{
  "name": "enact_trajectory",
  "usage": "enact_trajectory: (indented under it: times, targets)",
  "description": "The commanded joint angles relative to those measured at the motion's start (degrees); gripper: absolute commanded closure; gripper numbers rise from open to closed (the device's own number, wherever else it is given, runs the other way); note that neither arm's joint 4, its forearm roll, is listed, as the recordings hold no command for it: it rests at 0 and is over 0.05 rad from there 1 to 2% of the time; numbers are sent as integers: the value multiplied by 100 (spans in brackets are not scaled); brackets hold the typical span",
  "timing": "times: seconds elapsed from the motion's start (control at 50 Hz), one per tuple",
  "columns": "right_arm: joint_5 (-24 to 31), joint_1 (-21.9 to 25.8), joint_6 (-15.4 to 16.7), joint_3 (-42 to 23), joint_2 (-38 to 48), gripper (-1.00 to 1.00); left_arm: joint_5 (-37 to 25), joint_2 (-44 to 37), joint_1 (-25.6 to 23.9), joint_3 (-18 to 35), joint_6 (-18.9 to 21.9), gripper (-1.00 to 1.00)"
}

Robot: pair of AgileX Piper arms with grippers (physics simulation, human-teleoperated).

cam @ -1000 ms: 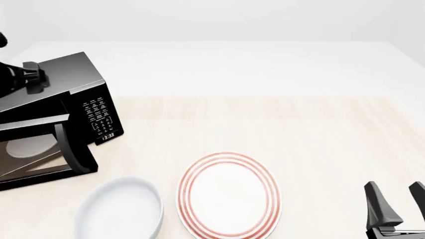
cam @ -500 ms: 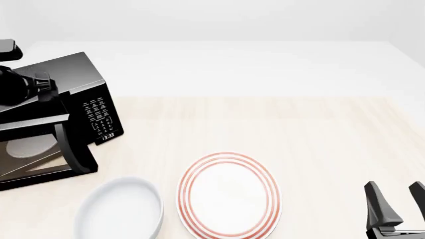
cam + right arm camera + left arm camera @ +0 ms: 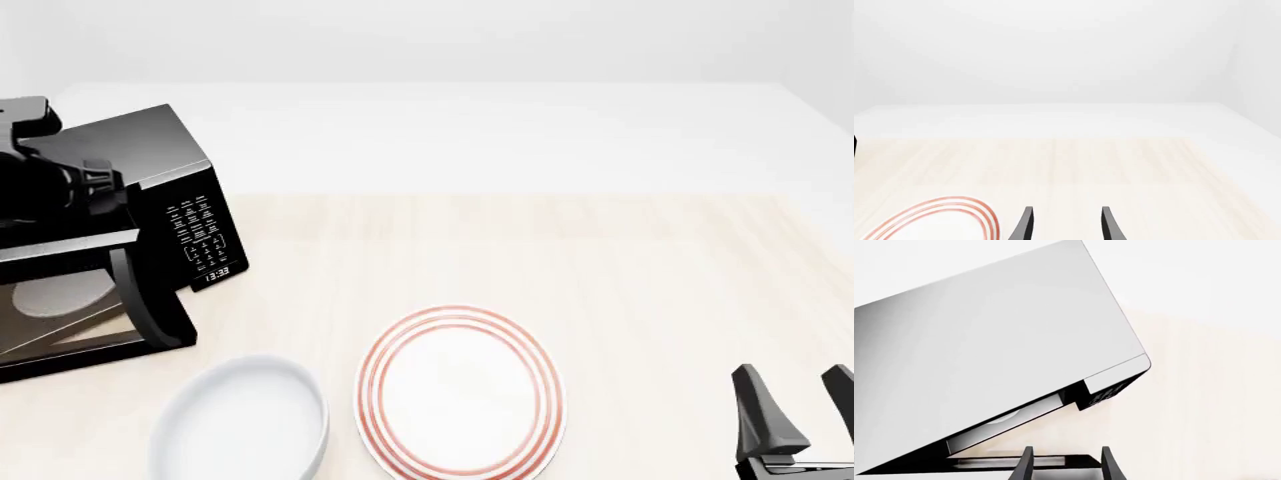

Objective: Open the microwave.

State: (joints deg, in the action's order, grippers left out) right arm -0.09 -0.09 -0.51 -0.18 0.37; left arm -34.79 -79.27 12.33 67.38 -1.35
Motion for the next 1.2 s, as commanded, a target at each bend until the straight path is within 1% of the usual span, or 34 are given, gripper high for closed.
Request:
enact_trajectory:
  times: [0.02, 0.36, 0.8, 1.2]
  targets:
    - [0, 0, 0, 0, 0, -100, 113, -151, 12, -34, -31, -100]
    - [0, -1, 0, 0, 1, -100, 200, -158, 129, -148, -25, -100]
    - [0, 0, 0, 0, 0, -100, 563, -307, 93, -446, -190, -100]
    - [0, 0, -1, 0, 1, -100, 628, -274, 171, -573, -168, -100]
